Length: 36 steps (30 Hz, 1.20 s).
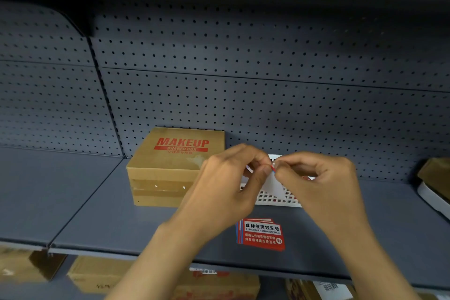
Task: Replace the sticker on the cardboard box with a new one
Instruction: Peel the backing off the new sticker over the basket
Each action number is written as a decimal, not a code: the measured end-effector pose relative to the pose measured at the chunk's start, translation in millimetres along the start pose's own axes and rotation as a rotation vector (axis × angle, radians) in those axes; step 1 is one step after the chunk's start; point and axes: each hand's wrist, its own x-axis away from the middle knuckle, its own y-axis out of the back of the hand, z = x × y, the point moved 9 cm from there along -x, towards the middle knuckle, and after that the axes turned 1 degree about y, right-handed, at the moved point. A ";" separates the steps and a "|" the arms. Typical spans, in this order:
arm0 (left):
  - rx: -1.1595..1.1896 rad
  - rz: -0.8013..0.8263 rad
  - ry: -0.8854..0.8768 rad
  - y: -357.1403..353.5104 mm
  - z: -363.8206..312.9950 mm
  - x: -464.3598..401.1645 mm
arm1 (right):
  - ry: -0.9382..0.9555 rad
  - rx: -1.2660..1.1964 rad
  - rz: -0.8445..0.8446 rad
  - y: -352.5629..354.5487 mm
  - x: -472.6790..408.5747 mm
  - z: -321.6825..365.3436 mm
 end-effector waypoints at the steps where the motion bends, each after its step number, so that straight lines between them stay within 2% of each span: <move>1: 0.021 0.002 0.017 -0.6 1.4 0.6 | -0.025 -0.007 -0.004 -0.7 0.2 -2.1; 10: 0.169 -0.020 0.159 0.5 8.8 1.2 | -0.229 -0.175 0.017 -7.0 -0.7 -19.3; 14: 0.277 -0.014 0.234 0.7 11.5 1.7 | -0.246 -0.209 0.013 -6.7 -0.4 -18.2; 20: 0.330 -0.018 0.248 2.4 12.5 1.2 | -0.242 -0.252 0.062 -8.3 2.2 -15.9; 26: 0.248 -0.061 0.165 8.4 8.5 2.8 | -0.136 -0.201 0.117 -7.7 1.3 -3.6; 30: 0.121 -0.106 0.054 10.6 0.5 6.1 | -0.215 -0.205 0.127 -8.5 0.0 -14.1; 36: 0.113 -0.128 0.010 10.7 -1.4 7.6 | -0.299 -0.224 0.167 -11.9 2.6 -23.1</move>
